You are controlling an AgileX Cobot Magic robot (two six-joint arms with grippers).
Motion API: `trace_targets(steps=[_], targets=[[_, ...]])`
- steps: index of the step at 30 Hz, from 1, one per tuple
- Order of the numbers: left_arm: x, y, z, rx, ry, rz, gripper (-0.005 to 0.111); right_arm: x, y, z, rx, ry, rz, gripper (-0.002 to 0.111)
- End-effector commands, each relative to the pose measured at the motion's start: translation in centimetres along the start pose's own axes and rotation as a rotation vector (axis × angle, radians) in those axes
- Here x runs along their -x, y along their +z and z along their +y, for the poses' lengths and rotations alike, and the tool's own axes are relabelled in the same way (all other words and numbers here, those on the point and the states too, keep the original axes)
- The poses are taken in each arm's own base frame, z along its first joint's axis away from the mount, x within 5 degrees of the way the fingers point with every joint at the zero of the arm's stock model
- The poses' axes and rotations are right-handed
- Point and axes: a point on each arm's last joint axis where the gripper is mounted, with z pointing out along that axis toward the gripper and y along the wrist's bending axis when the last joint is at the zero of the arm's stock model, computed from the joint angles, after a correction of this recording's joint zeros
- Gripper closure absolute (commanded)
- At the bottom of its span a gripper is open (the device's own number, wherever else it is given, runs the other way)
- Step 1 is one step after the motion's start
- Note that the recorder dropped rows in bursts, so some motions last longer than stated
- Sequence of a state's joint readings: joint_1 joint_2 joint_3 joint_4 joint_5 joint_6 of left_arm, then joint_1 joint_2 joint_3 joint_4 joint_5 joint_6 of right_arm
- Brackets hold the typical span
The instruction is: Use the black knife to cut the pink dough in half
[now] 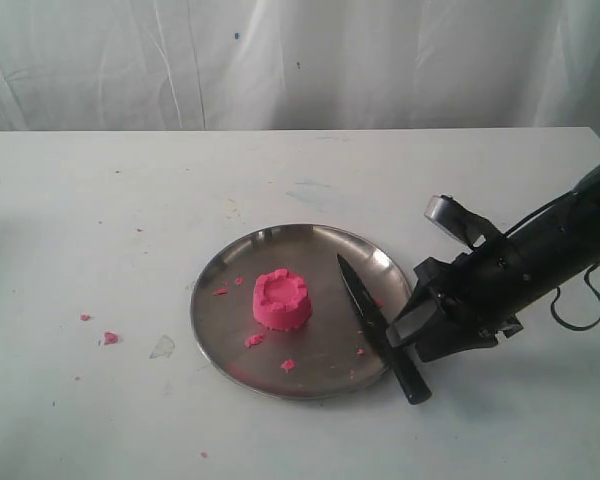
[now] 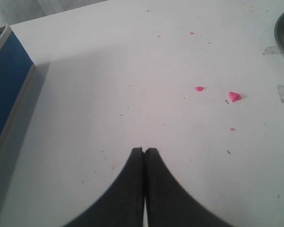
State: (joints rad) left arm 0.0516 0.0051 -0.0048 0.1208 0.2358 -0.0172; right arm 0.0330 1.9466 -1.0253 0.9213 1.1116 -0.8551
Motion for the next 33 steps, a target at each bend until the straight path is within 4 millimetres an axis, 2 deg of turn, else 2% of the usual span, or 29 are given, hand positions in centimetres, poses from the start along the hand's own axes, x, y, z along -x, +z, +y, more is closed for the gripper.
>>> trace_targets(steps=[1,8,13,17,19,25,27,30,32,33], targets=[[-0.1,0.0,-0.1,-0.007,-0.009,-0.004,0.107,-0.6,-0.1,-0.5,-0.040,0.019,0.048,0.057],[-0.1,0.0,-0.1,-0.007,-0.009,-0.004,0.107,-1.4,0.5,-0.6,-0.023,0.048,0.065,0.057],[-0.1,0.0,-0.1,-0.007,-0.009,-0.004,0.107,-1.2,0.5,-0.5,-0.010,0.031,0.051,0.057],[-0.1,0.0,-0.1,-0.007,-0.009,-0.004,0.107,-1.5,1.6,-0.8,0.057,0.025,0.062,0.065],[-0.1,0.0,-0.1,-0.007,-0.009,-0.004,0.107,-1.6,2.2,-1.0,0.084,0.038,0.079,0.067],[-0.1,0.0,-0.1,-0.007,-0.009,-0.004,0.107,-1.5,2.4,-1.3,0.078,0.043,0.073,0.067],[-0.1,0.0,-0.1,-0.007,-0.009,-0.004,0.107,-1.5,2.4,-1.3,0.074,0.044,0.068,0.075],[-0.1,0.0,-0.1,-0.007,-0.009,-0.004,0.107,-1.5,2.4,-1.3,0.074,0.044,0.068,0.098],[-0.1,0.0,-0.1,-0.007,-0.009,-0.004,0.107,-1.5,2.4,-1.3,0.074,0.020,0.067,0.108],[-0.1,0.0,-0.1,-0.007,-0.009,-0.004,0.107,-1.5,2.4,-1.3,0.074,0.020,0.067,0.108]])
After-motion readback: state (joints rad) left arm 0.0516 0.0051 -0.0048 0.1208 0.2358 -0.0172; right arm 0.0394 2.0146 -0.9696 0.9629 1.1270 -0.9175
